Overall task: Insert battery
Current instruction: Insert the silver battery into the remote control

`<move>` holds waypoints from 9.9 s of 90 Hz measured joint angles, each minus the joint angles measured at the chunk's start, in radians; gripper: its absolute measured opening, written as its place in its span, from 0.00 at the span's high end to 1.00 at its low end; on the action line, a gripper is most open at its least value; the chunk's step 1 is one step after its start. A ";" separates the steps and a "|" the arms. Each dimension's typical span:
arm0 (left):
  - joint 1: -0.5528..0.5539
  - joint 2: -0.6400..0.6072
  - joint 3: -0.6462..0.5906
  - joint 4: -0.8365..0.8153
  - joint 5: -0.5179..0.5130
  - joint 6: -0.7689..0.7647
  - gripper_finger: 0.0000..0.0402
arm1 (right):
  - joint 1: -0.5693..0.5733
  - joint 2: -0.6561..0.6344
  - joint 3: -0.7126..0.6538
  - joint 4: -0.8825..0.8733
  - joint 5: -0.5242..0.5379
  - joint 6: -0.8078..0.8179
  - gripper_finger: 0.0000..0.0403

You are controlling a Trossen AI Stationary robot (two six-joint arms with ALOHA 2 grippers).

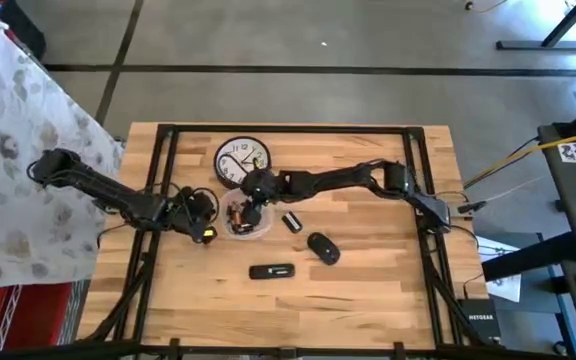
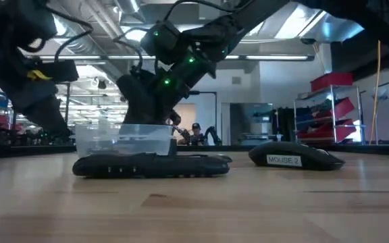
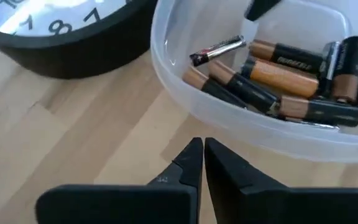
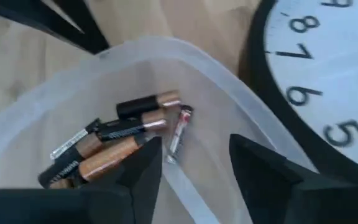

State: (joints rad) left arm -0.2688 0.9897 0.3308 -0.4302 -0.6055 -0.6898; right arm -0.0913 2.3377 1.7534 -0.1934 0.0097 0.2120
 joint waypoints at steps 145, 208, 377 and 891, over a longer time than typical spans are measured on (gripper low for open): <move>0.038 0.009 -0.045 0.252 0.040 0.199 1.00 | 0.006 0.062 0.032 -0.085 -0.088 -0.115 0.74; 0.024 -0.125 -0.045 0.138 -0.010 0.179 1.00 | 0.052 -0.054 0.113 -0.253 0.006 -0.041 1.00; -0.416 0.493 0.298 1.262 -0.629 1.376 0.57 | 0.490 -0.337 -0.575 1.238 0.637 0.164 1.00; -0.514 0.465 0.166 0.525 -0.042 0.046 0.76 | 0.549 -0.167 -0.143 -0.438 -0.159 0.384 0.81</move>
State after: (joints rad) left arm -0.7830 1.4551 0.4973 0.0948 -0.6479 -0.6437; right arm 0.4577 2.1708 1.6104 -0.6313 -0.1495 0.5957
